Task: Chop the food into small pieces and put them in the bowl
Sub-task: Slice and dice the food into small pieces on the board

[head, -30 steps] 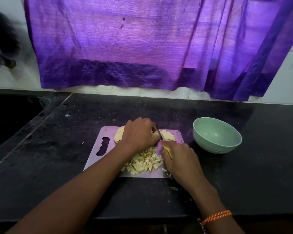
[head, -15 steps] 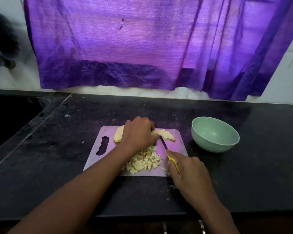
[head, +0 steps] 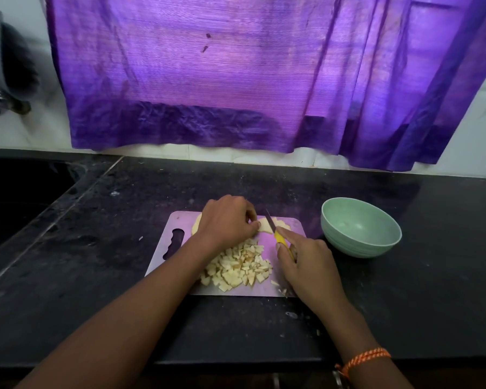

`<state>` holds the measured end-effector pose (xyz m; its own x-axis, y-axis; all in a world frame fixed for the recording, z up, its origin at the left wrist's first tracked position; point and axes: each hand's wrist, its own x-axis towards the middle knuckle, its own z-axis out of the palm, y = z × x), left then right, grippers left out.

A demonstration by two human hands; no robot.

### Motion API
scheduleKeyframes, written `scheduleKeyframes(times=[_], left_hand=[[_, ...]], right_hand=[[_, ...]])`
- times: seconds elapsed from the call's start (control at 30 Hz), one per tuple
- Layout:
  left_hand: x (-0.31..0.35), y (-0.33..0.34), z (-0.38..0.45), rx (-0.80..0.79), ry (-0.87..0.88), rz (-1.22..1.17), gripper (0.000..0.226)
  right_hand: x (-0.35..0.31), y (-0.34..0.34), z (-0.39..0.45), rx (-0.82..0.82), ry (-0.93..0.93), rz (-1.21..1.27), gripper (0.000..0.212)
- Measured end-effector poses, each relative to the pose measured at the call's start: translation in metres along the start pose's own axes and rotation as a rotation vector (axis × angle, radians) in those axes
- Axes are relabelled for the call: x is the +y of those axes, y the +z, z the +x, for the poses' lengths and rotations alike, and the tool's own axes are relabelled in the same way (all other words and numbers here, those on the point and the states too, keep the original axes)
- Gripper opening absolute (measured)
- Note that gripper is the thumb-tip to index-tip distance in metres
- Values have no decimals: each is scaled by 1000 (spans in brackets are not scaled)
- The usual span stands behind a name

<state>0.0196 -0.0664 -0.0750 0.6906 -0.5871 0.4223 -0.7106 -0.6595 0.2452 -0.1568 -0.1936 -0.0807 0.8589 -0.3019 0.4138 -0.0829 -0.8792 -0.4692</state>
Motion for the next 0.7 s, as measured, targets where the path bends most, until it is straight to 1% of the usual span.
scheduleKeyframes(times=[0.07,0.17,0.23,0.33,0.47,0.57,0.7], left_hand=[[2,1,0,0,4,9,27],[3,2,-1,8,3,11,30],[4,3,-1,10,4,5,29],[6,4,-2,12,4,-10,23],[8,4,-4,13,-17,-30,20],[10,4,-4,9,-37,-36,19],[9,4,-3,7,-53,-40,24]], right_hand=[[-1,0,0,-17,-7,-25,43],[-2,-1,-2,-14,-30,-43,43],[-2,-1,-2,-23,-35,-69,42],[-4,0,1,-83,-11,-116,40],[-13,-1,4,-114,-25,-144,29],[-15,-4,-1,-112,-25,-128,30],[-11,-10,-15,-129,-16,-135,33]])
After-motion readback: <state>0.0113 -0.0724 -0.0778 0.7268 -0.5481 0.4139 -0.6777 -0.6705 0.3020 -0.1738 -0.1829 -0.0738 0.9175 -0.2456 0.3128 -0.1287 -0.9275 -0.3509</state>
